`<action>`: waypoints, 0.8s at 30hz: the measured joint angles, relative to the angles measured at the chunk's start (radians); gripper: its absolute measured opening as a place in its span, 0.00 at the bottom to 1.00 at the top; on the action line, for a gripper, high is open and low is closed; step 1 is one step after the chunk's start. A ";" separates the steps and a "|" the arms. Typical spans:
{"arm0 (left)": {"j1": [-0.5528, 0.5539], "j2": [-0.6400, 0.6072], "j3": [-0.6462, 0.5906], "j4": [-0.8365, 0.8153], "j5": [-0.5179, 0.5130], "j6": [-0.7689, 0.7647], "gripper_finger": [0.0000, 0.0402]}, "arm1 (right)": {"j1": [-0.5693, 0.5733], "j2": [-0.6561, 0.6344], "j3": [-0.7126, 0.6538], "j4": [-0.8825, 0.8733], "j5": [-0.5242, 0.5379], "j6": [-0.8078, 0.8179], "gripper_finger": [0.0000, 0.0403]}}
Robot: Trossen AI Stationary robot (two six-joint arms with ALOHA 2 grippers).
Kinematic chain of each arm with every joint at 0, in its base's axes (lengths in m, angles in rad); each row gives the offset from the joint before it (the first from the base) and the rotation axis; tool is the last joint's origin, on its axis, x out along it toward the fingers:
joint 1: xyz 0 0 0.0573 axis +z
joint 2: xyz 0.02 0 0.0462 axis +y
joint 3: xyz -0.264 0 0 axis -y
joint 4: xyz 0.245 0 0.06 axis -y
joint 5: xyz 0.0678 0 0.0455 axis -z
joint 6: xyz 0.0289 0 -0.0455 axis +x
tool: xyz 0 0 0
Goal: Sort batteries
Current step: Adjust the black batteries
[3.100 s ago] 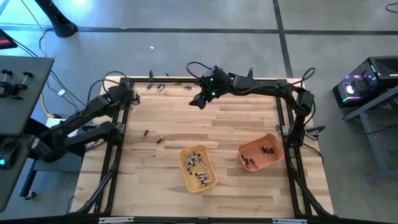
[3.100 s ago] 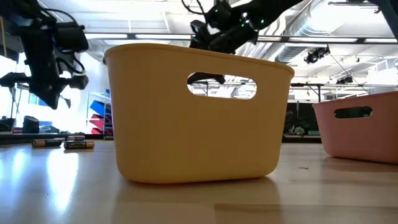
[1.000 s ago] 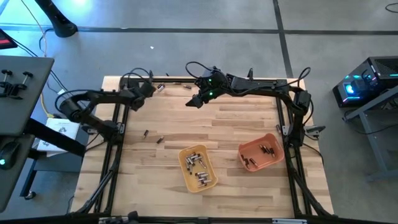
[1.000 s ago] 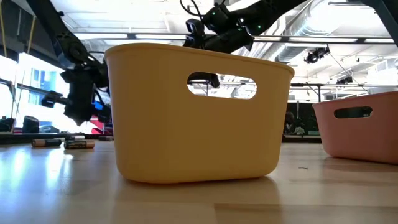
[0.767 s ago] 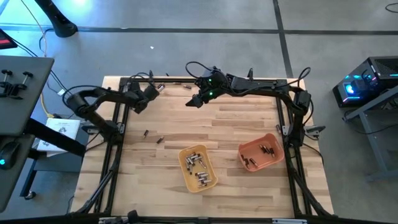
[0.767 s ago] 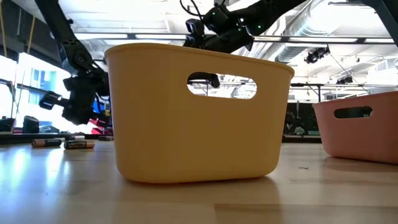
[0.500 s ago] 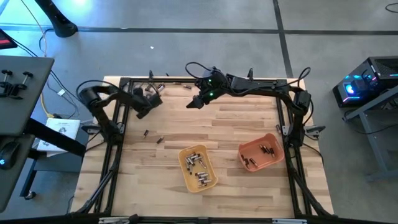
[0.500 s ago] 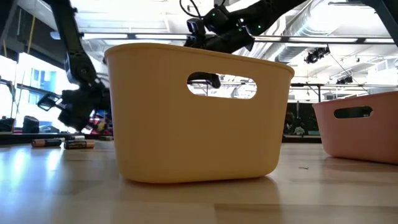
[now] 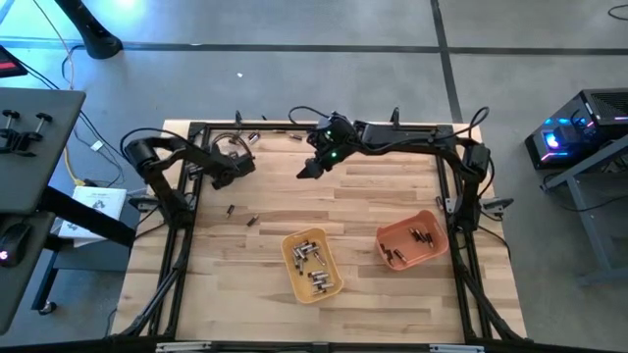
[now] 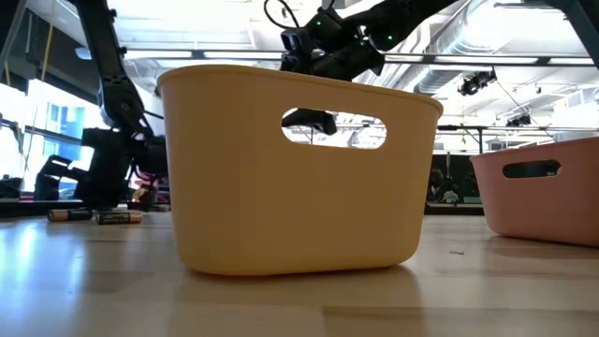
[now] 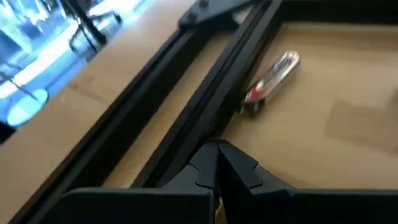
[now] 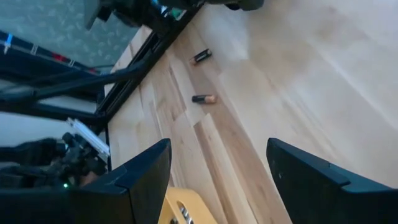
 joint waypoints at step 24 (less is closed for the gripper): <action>-0.332 -0.009 0.187 -0.580 0.059 -0.377 0.00 | 0.041 0.010 0.000 -0.003 0.007 -0.062 0.64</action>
